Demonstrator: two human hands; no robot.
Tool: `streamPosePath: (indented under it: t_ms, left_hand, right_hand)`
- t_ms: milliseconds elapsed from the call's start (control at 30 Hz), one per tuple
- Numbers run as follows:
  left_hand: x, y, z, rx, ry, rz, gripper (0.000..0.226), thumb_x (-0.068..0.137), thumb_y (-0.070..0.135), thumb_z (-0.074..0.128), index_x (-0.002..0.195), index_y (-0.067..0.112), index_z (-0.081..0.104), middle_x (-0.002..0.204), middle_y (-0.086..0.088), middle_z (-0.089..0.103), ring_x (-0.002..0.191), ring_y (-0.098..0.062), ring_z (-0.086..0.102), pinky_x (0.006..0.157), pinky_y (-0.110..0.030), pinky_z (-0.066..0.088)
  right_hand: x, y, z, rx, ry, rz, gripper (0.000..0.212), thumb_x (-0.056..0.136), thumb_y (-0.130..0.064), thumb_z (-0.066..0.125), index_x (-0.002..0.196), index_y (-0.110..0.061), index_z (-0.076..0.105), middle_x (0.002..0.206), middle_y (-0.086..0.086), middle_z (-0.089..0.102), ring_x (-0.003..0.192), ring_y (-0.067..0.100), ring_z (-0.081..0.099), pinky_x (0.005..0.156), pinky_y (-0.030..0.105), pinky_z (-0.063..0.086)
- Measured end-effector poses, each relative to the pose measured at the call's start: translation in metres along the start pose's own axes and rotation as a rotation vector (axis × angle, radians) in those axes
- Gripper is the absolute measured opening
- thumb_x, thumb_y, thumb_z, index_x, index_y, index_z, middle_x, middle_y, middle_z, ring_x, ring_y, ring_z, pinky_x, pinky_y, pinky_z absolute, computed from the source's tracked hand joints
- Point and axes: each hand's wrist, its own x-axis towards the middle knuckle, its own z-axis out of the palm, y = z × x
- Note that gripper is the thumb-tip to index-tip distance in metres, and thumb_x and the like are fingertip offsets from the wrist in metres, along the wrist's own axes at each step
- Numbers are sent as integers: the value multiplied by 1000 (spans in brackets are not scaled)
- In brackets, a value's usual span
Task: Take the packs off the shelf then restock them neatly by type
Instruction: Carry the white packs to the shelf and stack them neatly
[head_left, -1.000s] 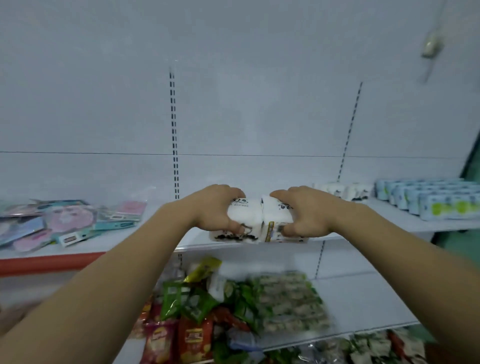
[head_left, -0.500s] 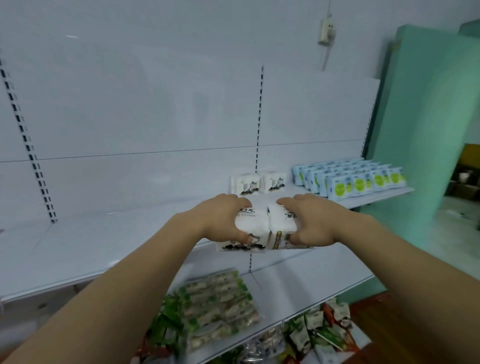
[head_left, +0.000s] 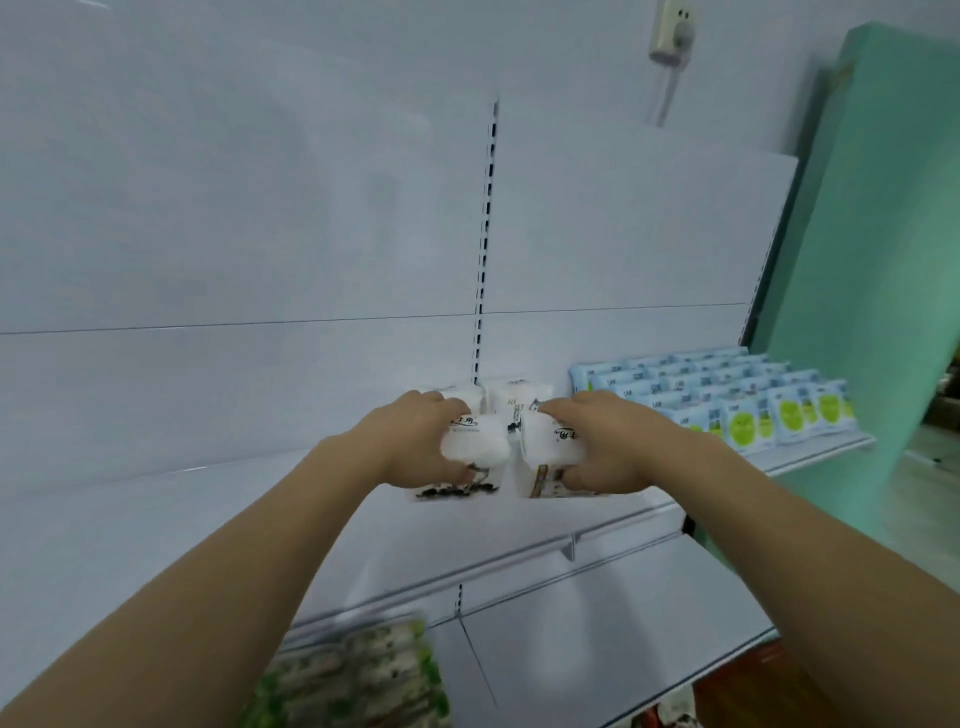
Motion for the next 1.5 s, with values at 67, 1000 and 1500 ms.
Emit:
streamPosePath:
  t_ms: [67, 1000, 1500]
  left_hand:
    - [14, -3, 7, 18, -8, -55, 79, 77, 62, 69, 144, 30, 41, 130, 4, 50, 123, -21, 43, 96, -39, 46]
    - [94, 45, 42, 81, 356, -259, 61, 91, 63, 39, 134, 23, 54, 120, 3, 64, 120, -22, 49, 99, -38, 43]
    - [120, 98, 19, -1127, 325, -600, 22, 96, 34, 61, 114, 22, 59, 106, -7, 68, 88, -27, 71, 70, -46, 63]
  right_hand:
    - [17, 15, 6, 8, -12, -14, 82, 85, -44, 66, 155, -31, 24, 140, 0, 44, 133, 22, 37, 101, 39, 43]
    - [139, 122, 74, 159, 177, -467, 85, 75, -52, 71, 147, -24, 38, 131, -2, 45, 124, 20, 40, 97, 44, 47]
    - [99, 135, 70, 103, 752, -648, 59, 80, -49, 75, 116, -4, 62, 126, 14, 57, 116, 32, 53, 96, 40, 49]
